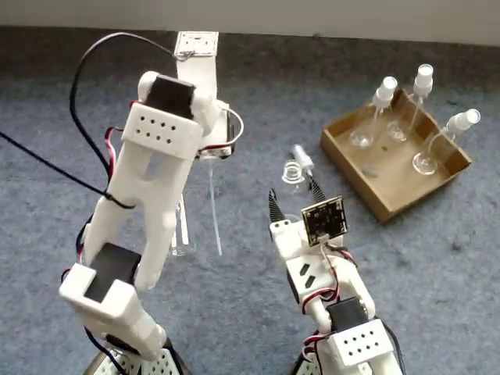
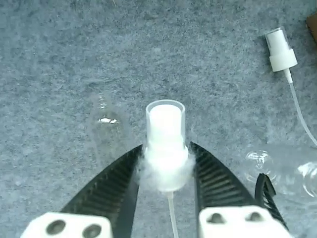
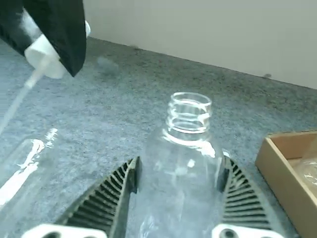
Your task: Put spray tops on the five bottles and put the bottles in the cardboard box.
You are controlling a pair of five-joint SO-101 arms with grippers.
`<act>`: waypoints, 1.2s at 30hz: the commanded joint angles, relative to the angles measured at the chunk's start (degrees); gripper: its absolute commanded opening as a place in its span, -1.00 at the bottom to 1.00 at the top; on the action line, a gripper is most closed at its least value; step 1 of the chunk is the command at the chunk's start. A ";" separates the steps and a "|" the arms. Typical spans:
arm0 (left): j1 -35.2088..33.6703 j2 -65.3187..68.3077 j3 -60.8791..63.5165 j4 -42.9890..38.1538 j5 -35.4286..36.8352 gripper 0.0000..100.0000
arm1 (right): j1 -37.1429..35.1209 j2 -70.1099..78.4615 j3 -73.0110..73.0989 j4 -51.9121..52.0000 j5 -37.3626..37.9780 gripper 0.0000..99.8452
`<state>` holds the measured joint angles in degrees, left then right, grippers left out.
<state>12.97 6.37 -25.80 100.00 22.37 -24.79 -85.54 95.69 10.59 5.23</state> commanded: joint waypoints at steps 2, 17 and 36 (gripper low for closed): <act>-1.98 -11.56 4.35 0.09 -5.63 -0.99 | -4.97 -0.84 6.64 -3.56 -0.09 -0.64; -2.95 -40.22 12.18 -6.68 -7.82 -0.99 | -11.38 -0.75 6.64 -14.73 -0.26 -0.64; 14.46 -55.52 39.25 -44.48 -11.69 -0.99 | -11.30 -0.75 6.64 -5.05 0.00 -0.64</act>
<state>26.59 -47.43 9.71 60.26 14.20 -35.78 -85.54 95.69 5.14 5.23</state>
